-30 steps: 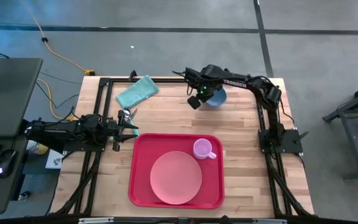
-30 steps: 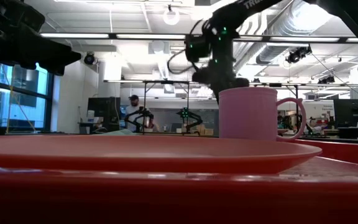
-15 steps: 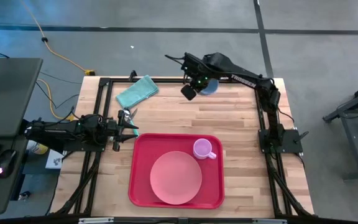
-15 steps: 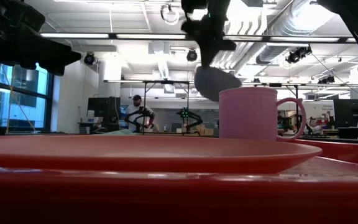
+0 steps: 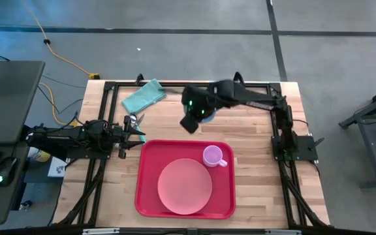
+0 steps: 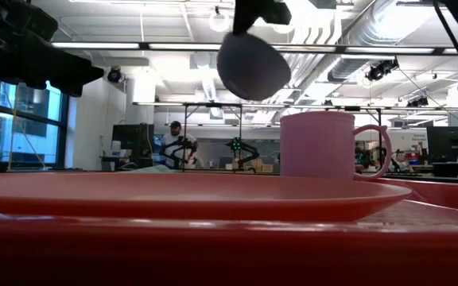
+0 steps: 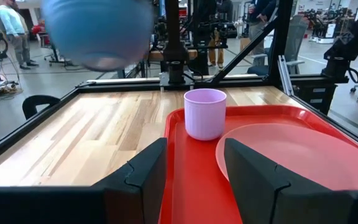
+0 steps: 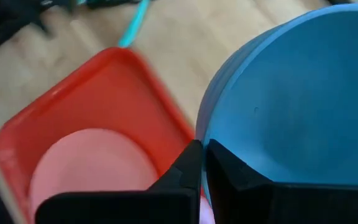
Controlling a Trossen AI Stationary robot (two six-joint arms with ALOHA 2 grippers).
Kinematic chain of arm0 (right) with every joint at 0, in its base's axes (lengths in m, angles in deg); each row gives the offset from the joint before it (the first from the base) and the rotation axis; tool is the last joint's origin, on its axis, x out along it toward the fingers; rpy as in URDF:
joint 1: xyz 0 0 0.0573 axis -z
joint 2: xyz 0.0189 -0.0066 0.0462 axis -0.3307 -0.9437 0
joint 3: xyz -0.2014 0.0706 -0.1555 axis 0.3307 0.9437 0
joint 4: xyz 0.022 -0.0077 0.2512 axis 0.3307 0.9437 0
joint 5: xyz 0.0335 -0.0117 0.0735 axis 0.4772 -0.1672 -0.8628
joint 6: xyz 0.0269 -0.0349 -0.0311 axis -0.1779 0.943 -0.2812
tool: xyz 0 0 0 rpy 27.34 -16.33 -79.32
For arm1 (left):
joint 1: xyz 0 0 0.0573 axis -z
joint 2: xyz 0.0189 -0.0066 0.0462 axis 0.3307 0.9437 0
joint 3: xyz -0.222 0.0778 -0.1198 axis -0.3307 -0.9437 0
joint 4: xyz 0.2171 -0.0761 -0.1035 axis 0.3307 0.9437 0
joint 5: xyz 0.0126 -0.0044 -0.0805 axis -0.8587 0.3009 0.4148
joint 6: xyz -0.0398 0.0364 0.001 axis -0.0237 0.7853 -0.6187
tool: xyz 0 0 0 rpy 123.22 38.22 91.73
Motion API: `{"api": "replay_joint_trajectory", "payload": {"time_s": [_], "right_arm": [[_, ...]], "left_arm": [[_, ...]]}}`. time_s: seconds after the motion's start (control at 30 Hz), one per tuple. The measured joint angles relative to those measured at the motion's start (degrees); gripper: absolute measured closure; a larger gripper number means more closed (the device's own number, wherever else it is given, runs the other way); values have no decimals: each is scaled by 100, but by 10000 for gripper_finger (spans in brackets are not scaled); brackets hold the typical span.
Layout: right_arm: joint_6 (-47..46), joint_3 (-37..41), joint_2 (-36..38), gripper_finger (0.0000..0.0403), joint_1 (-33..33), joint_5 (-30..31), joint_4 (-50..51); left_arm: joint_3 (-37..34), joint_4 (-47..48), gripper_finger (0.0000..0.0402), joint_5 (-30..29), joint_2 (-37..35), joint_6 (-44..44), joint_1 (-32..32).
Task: Set up tray
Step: Put the blue bowl on top of the pink plate
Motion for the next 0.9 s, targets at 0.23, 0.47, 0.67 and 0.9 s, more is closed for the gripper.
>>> {"api": "replay_joint_trajectory", "payload": {"time_s": [0.23,0.47,0.67,0.9], "right_arm": [[-734,2,0,403,-889,53,-415],[-1059,4,0,403,-1597,155,-1149],[-1102,4,-38,403,-2146,-62,-1275],[-1131,7,-571,403,-2651,-602,-1264]], "left_arm": [[0,13,208,-17,0,0,-1],[0,15,208,-20,0,280,-1],[0,-16,208,-68,0,302,0],[0,-48,208,-273,0,303,-1]]}}
